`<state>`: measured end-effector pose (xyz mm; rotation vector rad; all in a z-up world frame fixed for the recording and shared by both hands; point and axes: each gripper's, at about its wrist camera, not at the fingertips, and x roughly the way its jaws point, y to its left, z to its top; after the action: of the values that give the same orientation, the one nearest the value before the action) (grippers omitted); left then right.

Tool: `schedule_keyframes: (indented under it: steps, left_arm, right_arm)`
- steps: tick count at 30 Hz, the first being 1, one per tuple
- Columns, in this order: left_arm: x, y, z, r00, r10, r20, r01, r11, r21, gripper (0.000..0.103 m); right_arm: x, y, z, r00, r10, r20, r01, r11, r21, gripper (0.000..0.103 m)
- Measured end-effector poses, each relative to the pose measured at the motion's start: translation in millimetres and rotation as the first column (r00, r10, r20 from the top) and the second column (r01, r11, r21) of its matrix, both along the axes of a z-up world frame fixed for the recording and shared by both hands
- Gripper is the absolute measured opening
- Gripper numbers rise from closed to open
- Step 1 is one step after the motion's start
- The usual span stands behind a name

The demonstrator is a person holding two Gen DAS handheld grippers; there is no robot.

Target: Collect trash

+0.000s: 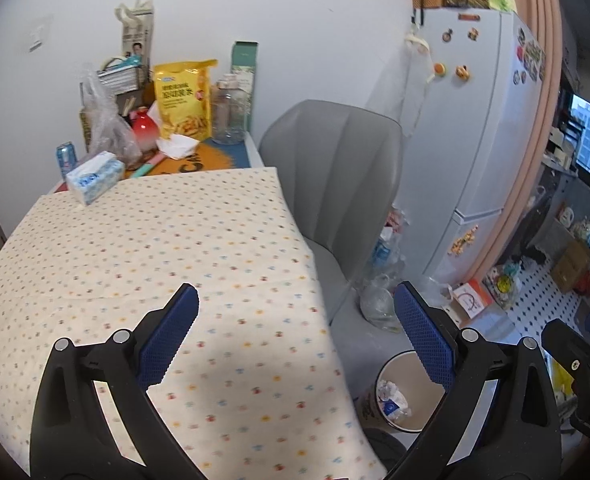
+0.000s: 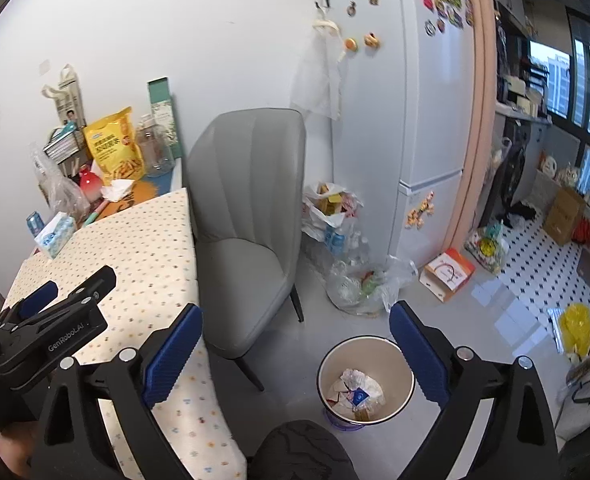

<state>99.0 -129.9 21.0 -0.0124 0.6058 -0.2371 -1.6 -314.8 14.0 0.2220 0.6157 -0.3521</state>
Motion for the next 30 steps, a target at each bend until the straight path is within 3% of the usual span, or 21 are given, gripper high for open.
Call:
schedule_keyframes:
  steps: [16, 30]
  left_arm:
    - [-46.2, 103.0, 21.0, 0.987, 0.147, 0.064, -0.144, 0.989, -0.042, 0.097]
    - [-85.6, 144.5, 34.0, 0.974, 0.204, 0.103, -0.203, 0.979, -0.017, 0.097]
  right_arm:
    - [-18.6, 75.1, 20.9, 0.995, 0.087, 0.052, -0.084, 0.995, -0.046, 0.095]
    - [-37.5, 114.1, 26.2, 0.986, 0.145, 0.081, -0.141, 0.988, -0.063, 0.095]
